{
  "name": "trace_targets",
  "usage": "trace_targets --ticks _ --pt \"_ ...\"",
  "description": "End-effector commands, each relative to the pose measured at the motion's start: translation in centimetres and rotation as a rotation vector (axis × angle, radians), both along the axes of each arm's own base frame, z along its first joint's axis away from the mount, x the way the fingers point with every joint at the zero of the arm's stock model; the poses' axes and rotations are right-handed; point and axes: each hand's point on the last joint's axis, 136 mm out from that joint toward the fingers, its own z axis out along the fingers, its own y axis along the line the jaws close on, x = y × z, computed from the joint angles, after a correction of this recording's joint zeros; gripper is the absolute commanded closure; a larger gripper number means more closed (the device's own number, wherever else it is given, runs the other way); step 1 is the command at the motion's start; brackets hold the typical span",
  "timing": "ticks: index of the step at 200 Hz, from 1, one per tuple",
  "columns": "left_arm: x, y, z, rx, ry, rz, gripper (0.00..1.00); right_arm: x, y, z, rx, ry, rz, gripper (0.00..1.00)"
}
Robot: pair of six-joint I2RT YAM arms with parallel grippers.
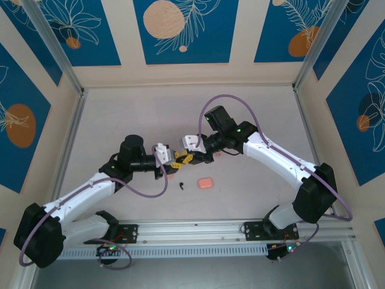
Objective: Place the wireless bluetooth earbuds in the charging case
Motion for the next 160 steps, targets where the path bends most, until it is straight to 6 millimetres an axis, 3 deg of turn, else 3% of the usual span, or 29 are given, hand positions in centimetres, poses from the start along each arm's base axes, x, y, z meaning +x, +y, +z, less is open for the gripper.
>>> trace_targets --ticks 1,25,47,94,126,160 --pt "-0.6 -0.4 0.6 -0.025 -0.022 -0.036 0.83 -0.5 0.8 1.0 0.024 0.015 0.022 0.87" --pt "-0.7 -0.4 0.6 -0.031 -0.019 -0.038 0.87 0.2 0.3 1.5 0.043 0.053 -0.022 0.66" --pt "-0.6 -0.5 0.6 -0.038 -0.017 -0.039 0.87 0.3 -0.2 1.7 0.067 0.077 -0.043 0.58" --pt "-0.7 -0.5 0.7 -0.047 -0.016 -0.042 0.87 0.7 -0.5 1.5 0.074 0.081 -0.072 0.56" --pt "-0.7 -0.6 0.8 -0.053 -0.012 -0.046 0.88 2.7 -1.1 2.0 0.104 0.087 -0.153 0.57" --pt "-0.7 -0.6 0.7 -0.053 -0.006 -0.044 0.88 4.7 -2.4 3.9 0.188 0.128 -0.233 0.57"
